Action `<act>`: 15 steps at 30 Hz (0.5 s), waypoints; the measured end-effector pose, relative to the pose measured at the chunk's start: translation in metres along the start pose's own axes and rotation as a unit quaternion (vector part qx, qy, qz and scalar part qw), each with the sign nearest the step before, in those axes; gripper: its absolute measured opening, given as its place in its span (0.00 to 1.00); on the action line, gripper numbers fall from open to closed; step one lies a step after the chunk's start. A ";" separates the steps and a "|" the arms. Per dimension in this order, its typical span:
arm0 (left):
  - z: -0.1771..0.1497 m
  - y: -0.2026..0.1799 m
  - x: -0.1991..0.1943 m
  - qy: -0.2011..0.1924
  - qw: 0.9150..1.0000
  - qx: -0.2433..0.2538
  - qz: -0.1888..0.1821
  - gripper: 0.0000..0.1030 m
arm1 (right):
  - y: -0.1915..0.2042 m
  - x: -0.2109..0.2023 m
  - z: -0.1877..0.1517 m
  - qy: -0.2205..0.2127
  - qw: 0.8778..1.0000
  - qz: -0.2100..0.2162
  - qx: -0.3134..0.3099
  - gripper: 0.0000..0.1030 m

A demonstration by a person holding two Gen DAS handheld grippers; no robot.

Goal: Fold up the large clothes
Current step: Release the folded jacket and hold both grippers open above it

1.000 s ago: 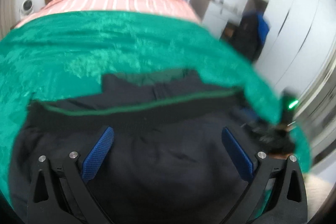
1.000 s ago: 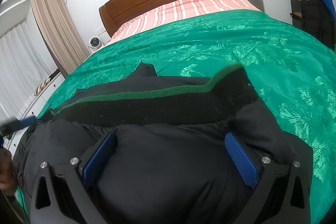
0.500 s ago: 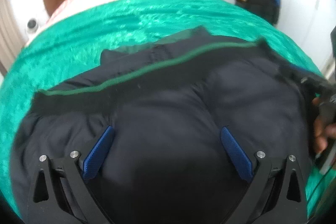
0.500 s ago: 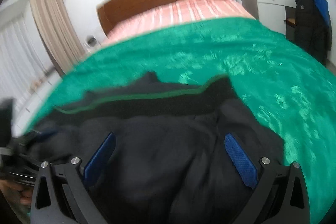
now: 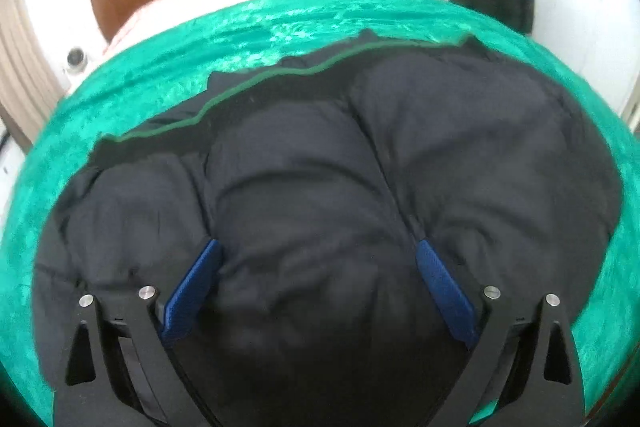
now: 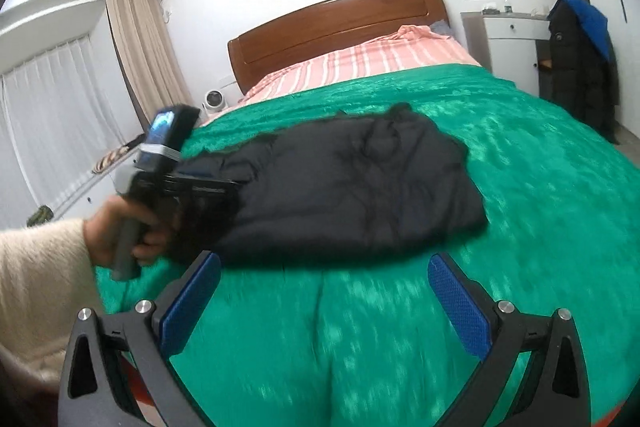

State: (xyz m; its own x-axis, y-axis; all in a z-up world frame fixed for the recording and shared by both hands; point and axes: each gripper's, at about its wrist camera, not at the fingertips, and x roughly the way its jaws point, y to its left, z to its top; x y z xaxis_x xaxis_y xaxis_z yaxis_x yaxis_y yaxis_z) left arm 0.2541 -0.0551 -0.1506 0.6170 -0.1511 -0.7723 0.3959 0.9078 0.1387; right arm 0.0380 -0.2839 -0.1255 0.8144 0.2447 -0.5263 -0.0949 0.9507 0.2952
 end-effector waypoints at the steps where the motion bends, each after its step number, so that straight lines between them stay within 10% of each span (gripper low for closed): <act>1: -0.005 0.000 0.006 0.002 1.000 0.000 0.001 0.95 | 0.000 -0.001 -0.004 0.001 1.000 -0.002 -0.003 0.99; 15: -0.035 -0.023 -0.015 0.018 1.000 0.024 0.004 0.92 | 0.012 0.020 -0.016 0.026 0.997 -0.003 -0.068 0.99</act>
State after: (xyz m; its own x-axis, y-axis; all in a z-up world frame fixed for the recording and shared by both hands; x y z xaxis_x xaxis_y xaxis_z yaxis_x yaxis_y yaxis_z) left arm 0.2119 -0.0603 -0.1636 0.5957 -0.1280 -0.7929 0.4231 0.8892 0.1743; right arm 0.0441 -0.2647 -0.1455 0.7845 0.2444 -0.5700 -0.1694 0.9686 0.1822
